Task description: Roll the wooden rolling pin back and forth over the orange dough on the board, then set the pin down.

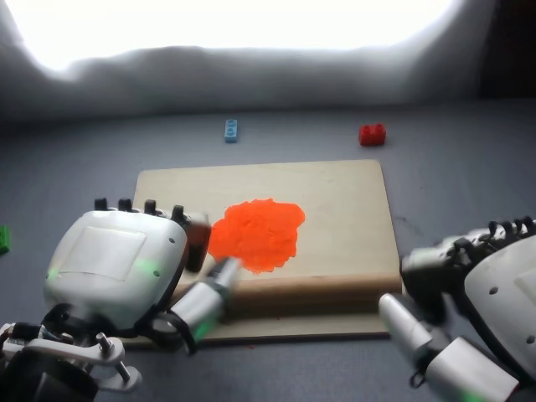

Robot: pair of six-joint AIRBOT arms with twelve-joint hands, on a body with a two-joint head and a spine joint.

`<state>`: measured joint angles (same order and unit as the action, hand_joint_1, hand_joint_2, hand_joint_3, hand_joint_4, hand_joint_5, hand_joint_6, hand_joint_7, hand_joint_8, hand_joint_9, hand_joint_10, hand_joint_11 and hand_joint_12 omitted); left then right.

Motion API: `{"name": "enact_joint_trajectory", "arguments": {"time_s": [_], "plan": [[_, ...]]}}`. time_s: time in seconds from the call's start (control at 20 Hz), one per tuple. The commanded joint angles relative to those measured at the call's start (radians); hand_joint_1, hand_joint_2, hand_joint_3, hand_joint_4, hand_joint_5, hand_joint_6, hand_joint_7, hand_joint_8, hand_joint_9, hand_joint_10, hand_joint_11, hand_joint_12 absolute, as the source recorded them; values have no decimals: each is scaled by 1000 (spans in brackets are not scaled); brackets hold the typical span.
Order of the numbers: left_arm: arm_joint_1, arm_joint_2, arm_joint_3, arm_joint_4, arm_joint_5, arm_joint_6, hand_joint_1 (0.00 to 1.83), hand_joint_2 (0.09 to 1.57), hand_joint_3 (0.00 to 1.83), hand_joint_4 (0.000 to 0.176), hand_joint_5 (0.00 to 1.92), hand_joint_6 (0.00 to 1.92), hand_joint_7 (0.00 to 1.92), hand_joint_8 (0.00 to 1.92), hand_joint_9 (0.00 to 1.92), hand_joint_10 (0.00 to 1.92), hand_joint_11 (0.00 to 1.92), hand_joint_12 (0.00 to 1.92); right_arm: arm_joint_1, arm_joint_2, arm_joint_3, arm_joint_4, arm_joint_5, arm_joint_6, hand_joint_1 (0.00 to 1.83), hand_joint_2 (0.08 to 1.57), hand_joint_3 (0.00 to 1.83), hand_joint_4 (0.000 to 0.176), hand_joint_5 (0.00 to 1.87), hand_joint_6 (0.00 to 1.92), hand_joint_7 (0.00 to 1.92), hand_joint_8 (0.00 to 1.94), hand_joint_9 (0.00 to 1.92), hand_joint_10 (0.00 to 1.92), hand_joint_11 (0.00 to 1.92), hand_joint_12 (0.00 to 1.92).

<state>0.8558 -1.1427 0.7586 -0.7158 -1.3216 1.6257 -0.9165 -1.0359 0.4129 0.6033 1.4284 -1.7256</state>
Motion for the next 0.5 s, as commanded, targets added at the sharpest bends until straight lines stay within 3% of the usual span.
{"name": "enact_joint_trajectory", "arguments": {"time_s": [0.0, 0.25, 0.45], "plan": [[-11, 4, 3, 71, -100, 1, 0, 1289, 31, 0, 0, 0, 0, 0, 1, 0, 0, 175, 6, 5, 0, -81, 88, -3, 0, 1341, 122, 0, 0, 0, 0, 0, 0, 0, 0, 0], [-2, 18, -3, 70, -86, -12, 0, 1301, 7, 7, 0, 0, 0, 0, 0, 0, 0, 170, 4, 5, 0, -79, 90, -9, 0, 1349, 109, 0, 0, 0, 11, 4, 0, 0, 0, 0], [16, 23, -14, 51, -86, 4, 0, 1308, 6, 10, 0, 0, 0, 0, 6, 2, 0, 247, 27, -21, 4, 47, 79, 5, 0, 1359, 109, 0, 0, 0, 0, 0, 0, 0, 0, 0]]}}
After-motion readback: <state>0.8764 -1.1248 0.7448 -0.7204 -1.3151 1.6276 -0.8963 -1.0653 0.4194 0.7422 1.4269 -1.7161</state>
